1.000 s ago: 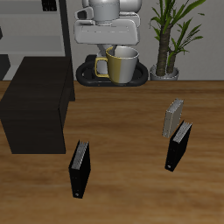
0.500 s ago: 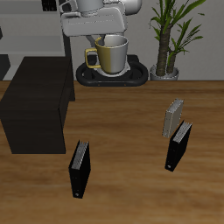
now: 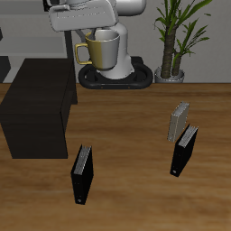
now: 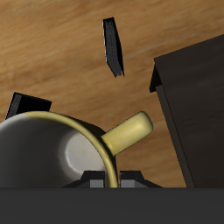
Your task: Place the white-yellow mug on top of the shelf
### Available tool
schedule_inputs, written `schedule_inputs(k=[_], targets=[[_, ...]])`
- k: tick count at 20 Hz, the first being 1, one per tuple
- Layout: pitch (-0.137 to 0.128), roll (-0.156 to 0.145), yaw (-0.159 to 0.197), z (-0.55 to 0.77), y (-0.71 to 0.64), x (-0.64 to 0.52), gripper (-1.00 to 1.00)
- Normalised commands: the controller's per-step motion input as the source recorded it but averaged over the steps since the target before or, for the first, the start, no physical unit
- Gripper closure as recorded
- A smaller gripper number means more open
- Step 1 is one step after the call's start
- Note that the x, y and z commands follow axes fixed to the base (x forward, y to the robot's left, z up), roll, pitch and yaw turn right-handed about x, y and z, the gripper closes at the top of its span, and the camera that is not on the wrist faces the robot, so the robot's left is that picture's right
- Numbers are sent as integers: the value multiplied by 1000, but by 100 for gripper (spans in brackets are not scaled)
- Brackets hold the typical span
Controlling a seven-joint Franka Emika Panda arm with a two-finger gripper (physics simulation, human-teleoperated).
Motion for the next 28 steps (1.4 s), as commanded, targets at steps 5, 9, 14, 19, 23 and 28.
schedule_inputs(k=[5, 9, 14, 19, 23, 28], targets=[[-49, -64, 18, 317, -422, -10, 100], [-46, -53, -7, 285, -497, -24, 100], [-5, -28, -58, 86, -496, 45, 100], [1, -19, -14, -13, -408, 29, 100], [14, 5, -45, -93, -366, -27, 100], [0, 14, -42, -41, -191, -62, 100]])
